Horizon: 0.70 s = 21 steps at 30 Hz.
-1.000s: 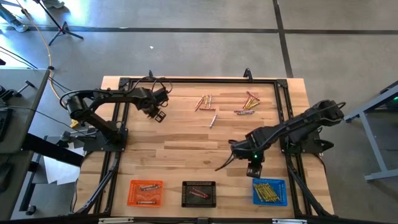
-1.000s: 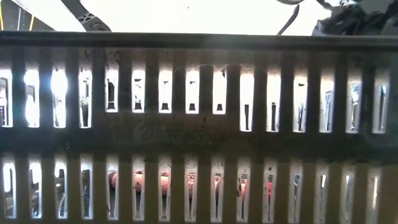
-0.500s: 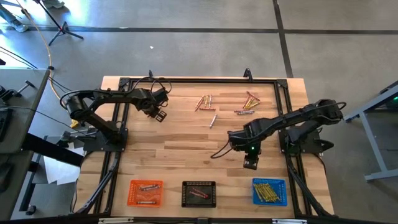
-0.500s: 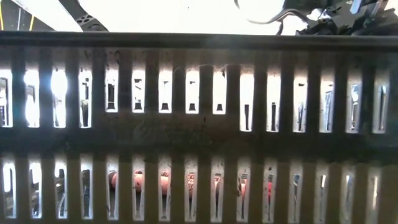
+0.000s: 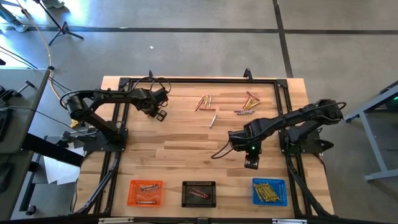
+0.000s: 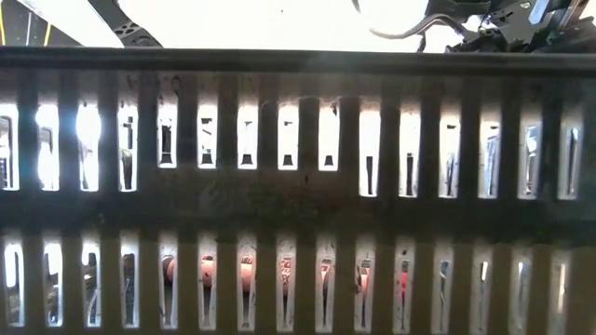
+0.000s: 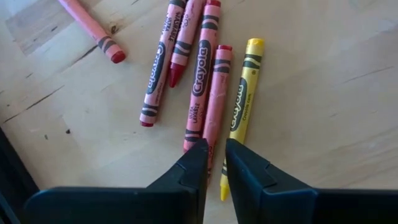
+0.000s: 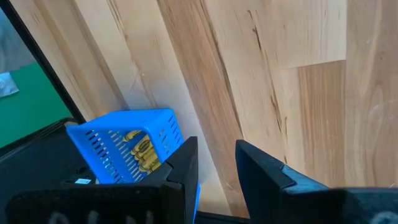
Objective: Sort crayons
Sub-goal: Put the red crayon into the black bin
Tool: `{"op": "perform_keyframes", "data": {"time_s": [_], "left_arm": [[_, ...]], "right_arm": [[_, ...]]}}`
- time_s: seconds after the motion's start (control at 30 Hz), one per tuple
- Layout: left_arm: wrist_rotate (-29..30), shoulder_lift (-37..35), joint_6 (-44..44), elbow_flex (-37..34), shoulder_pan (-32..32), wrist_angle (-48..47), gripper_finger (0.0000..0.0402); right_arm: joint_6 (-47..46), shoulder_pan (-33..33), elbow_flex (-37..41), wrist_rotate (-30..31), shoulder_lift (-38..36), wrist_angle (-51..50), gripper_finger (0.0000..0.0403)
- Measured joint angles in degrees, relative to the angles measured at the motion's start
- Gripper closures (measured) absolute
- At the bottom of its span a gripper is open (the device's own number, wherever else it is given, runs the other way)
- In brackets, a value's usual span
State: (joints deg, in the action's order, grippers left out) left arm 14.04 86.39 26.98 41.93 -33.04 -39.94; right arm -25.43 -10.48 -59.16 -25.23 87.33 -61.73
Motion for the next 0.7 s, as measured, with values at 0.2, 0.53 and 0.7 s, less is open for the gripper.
{"op": "perform_keyframes", "data": {"time_s": [0.2,0.53,0.7], "left_arm": [[0.7,0.0,0.9,0.0,0.0,0.0,0.0357],[1.5,0.2,3.0,0.0,0.0,-0.2,0.0357],[1.2,2.9,3.0,0.1,0.1,-0.1,0.0357]], "right_arm": [[0.0,0.0,0.0,0.0,0.0,0.0,0.0309],[0.0,0.0,0.0,0.0,0.0,0.0,0.0309],[0.0,0.0,0.0,0.5,0.0,0.0,0.0309]]}}
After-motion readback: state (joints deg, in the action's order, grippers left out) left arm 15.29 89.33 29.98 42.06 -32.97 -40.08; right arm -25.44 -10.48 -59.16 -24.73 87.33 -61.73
